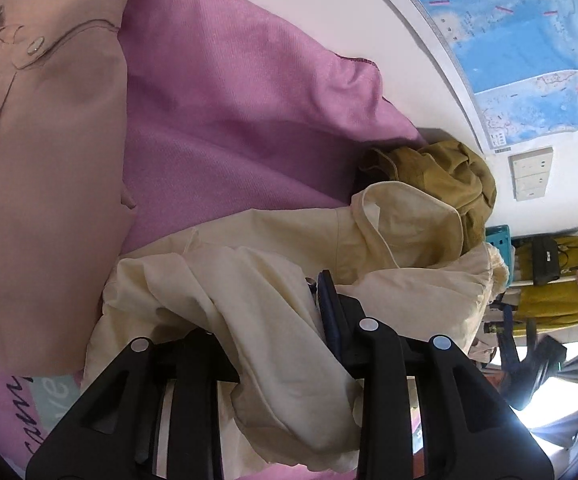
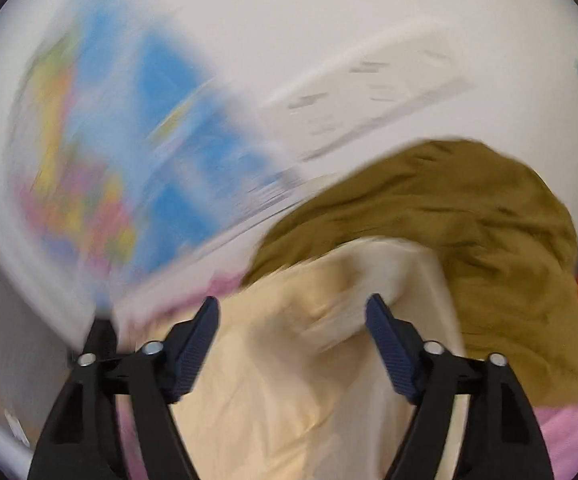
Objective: Fold large clothes
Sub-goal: 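Grasp the elastic waistband with the right gripper while the left gripper holds the folded bundle, then grip the cream jacket body with both grippers and lift it from the bed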
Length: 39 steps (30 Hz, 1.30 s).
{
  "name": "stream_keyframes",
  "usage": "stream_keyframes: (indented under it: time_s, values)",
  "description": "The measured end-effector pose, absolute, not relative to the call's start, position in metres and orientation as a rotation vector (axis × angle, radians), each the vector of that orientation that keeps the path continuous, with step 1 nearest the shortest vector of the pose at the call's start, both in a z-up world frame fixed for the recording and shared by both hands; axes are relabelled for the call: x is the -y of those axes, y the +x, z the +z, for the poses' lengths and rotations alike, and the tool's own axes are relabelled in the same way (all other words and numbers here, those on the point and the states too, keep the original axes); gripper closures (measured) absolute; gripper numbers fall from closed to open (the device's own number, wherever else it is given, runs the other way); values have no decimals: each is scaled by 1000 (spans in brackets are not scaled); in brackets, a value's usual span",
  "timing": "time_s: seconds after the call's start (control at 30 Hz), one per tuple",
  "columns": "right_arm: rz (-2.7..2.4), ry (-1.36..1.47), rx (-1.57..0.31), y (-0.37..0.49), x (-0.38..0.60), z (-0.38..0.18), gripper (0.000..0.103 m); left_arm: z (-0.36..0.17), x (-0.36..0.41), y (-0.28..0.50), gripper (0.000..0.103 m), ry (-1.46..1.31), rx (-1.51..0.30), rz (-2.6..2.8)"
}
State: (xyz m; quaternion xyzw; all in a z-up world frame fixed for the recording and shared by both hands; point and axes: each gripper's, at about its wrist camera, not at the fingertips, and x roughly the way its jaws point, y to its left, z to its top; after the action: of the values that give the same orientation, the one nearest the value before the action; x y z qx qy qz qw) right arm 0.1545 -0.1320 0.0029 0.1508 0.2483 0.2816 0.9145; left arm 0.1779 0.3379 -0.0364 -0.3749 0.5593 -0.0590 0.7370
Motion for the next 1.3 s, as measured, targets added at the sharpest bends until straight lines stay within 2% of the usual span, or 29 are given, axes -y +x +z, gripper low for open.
stream_keyframes:
  time_s: [0.13, 0.2, 0.27, 0.33, 0.47, 0.6, 0.83, 0.97, 1.1, 1.2, 1.23, 1.3]
  values:
    - [591, -74, -532, 130, 56, -12, 40, -35, -337, 176, 71, -842, -1206, -115]
    - [559, -200, -540, 134, 25, -29, 46, -28, -336, 172, 65, -847, -1173, -130]
    - [485, -299, -540, 148, 5, -43, 49, -20, -338, 164, 52, -878, -1124, -153]
    - [456, -312, -558, 165, -1, -53, 52, -10, -343, 152, 43, -959, -1045, -181]
    - [454, -251, -602, 188, 4, -60, 54, 17, -340, 130, 36, -940, -929, -215]
    - [437, -243, -597, 193, 5, -59, 56, 34, -316, 117, 35, -761, -876, -201]
    - [417, -237, -613, 205, 1, -64, 54, 34, -322, 96, 30, -743, -753, -154]
    - [411, -216, -627, 213, 2, -69, 54, 47, -325, 83, 30, -691, -692, -153]
    - [411, -211, -634, 215, 2, -69, 54, 42, -292, 88, 34, -493, -755, -158]
    - [413, -204, -641, 212, 5, -68, 54, 27, -268, 101, 46, -364, -806, -117]
    - [413, -208, -642, 211, 5, -67, 54, 18, -264, 108, 53, -351, -834, -104]
    - [422, -201, -652, 208, 7, -64, 52, 6, -263, 115, 57, -337, -861, -80]
